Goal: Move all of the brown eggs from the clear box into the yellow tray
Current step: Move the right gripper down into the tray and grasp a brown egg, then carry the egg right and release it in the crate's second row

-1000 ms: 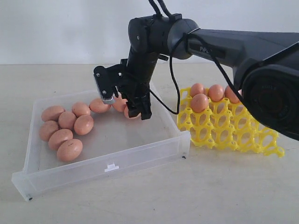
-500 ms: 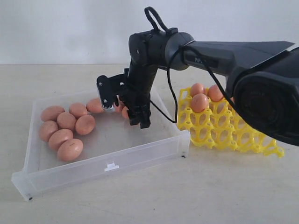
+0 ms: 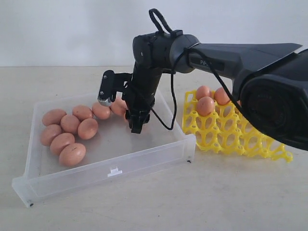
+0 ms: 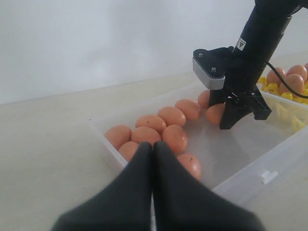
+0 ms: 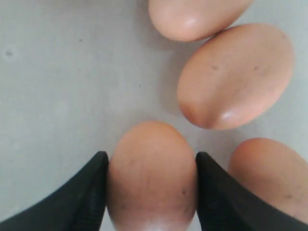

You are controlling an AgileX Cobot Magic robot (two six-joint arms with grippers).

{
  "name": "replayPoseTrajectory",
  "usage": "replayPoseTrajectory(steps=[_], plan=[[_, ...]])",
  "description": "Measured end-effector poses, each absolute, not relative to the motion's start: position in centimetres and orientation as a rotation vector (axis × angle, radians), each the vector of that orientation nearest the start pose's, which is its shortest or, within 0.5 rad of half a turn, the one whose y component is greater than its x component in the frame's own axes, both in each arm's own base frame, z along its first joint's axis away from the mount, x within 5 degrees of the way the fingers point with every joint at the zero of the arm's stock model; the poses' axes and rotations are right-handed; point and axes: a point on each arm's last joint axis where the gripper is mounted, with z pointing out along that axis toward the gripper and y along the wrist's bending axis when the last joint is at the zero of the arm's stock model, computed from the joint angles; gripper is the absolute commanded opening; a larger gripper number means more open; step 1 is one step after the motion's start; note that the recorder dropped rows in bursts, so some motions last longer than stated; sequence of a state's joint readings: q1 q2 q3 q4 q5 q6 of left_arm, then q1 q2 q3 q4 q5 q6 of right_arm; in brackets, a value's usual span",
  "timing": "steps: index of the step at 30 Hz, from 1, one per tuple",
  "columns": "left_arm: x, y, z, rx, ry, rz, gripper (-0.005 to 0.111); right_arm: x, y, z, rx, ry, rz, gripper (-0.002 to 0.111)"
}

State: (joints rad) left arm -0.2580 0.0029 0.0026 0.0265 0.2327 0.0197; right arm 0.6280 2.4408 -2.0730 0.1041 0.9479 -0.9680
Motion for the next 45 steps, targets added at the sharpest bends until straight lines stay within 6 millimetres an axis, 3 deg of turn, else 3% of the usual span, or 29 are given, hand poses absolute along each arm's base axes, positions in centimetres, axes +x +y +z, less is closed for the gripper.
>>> replayPoseTrajectory(steps=[5,10,14,16,20,23,26,29,32,35,39,45], plan=[[5.4,-1.4,19.1,0.256,1.705,-0.152,-0.004,41.0,31.0,16.9,-1.795,2.100,0.113,0.000],[5.4,-1.4,19.1,0.256,1.705,-0.152,-0.004,40.6,30.1,23.2,-1.260,2.303,0.260,0.000],[5.4,-1.4,19.1,0.256,1.705,-0.152,-0.004,40.0,27.4,24.3,-0.919,2.310,0.325,0.000],[5.4,-1.4,19.1,0.256,1.705,-0.152,-0.004,38.6,25.4,23.8,-0.784,2.236,0.323,0.000],[5.4,-1.4,19.1,0.256,1.705,-0.152,-0.004,35.1,20.0,23.2,-0.485,1.908,0.307,0.000],[5.4,-1.4,19.1,0.256,1.705,-0.152,-0.004,33.9,15.0,22.3,-0.157,1.710,0.257,0.000],[5.4,-1.4,19.1,0.256,1.705,-0.152,-0.004,33.6,10.4,20.4,0.057,1.691,0.213,0.000],[5.4,-1.4,19.1,0.256,1.705,-0.152,-0.004,34.9,8.0,18.9,-0.116,1.803,0.364,0.000],[5.4,-1.4,19.1,0.256,1.705,-0.152,-0.004,36.1,6.8,19.0,-0.456,1.815,0.681,0.000],[5.4,-1.4,19.1,0.256,1.705,-0.152,-0.004,36.8,4.6,19.0,-0.633,1.854,0.905,0.000],[5.4,-1.4,19.1,0.256,1.705,-0.152,-0.004,37.3,2.4,17.4,-0.658,1.968,0.928,0.000],[5.4,-1.4,19.1,0.256,1.705,-0.152,-0.004,37.4,2.4,14.9,-0.868,2.028,0.737,0.000]])
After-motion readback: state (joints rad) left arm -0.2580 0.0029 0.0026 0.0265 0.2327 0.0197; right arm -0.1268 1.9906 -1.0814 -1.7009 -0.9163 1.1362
